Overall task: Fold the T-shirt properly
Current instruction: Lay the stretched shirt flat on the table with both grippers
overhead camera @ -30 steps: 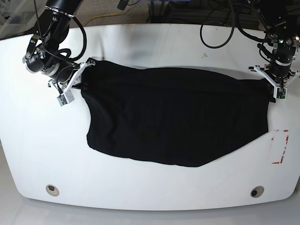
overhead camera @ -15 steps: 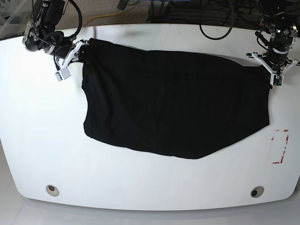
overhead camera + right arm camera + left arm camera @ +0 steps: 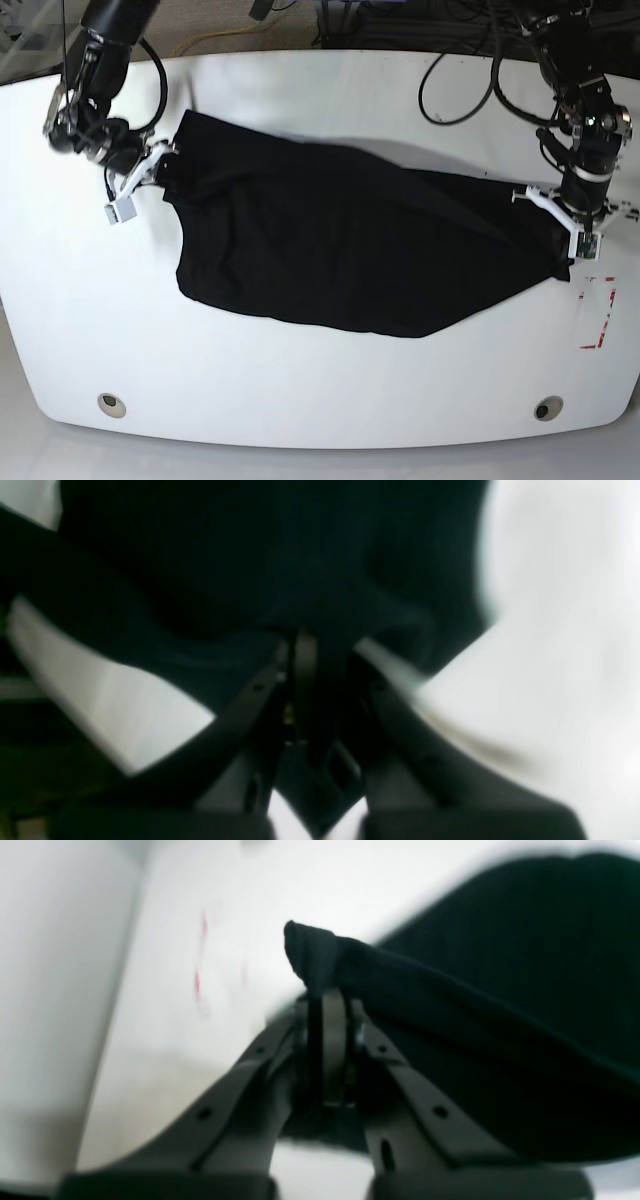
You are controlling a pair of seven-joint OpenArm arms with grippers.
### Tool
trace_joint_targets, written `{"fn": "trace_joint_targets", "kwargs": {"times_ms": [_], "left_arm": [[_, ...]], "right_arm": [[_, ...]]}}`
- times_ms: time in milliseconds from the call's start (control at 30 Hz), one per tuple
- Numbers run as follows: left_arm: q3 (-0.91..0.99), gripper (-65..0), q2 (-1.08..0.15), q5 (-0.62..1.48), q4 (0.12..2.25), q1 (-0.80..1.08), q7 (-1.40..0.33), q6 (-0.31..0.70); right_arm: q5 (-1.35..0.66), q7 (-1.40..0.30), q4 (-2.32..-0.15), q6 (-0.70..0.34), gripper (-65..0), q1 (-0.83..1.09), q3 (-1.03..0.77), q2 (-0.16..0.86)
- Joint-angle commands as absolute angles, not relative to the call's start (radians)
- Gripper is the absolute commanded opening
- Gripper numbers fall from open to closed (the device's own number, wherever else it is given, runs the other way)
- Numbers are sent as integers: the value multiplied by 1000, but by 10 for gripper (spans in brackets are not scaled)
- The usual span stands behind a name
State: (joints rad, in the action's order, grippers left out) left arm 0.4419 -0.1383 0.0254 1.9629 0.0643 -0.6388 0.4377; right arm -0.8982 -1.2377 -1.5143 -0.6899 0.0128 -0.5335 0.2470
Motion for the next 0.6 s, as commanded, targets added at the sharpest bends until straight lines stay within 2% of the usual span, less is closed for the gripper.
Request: {"fn": "trace_joint_targets", "kwargs": {"times_ms": [0, 200, 367, 567], "left_arm": [[438, -650, -148, 31, 1975, -8, -624, 432], [440, -650, -159, 30, 1929, -269, -759, 430], [440, -650, -200, 28, 1854, -414, -759, 426], [440, -650, -228, 28, 1770, -616, -762, 354]], "right_arm": [[-915, -1208, -1534, -698, -650, -68, -539, 283], [-828, -1208, -1514, -698, -650, -331, -461, 305], [-702, -1201, -1377, -698, -650, -570, -323, 325], [-602, -1201, -1202, -698, -650, -880, -226, 325]]}}
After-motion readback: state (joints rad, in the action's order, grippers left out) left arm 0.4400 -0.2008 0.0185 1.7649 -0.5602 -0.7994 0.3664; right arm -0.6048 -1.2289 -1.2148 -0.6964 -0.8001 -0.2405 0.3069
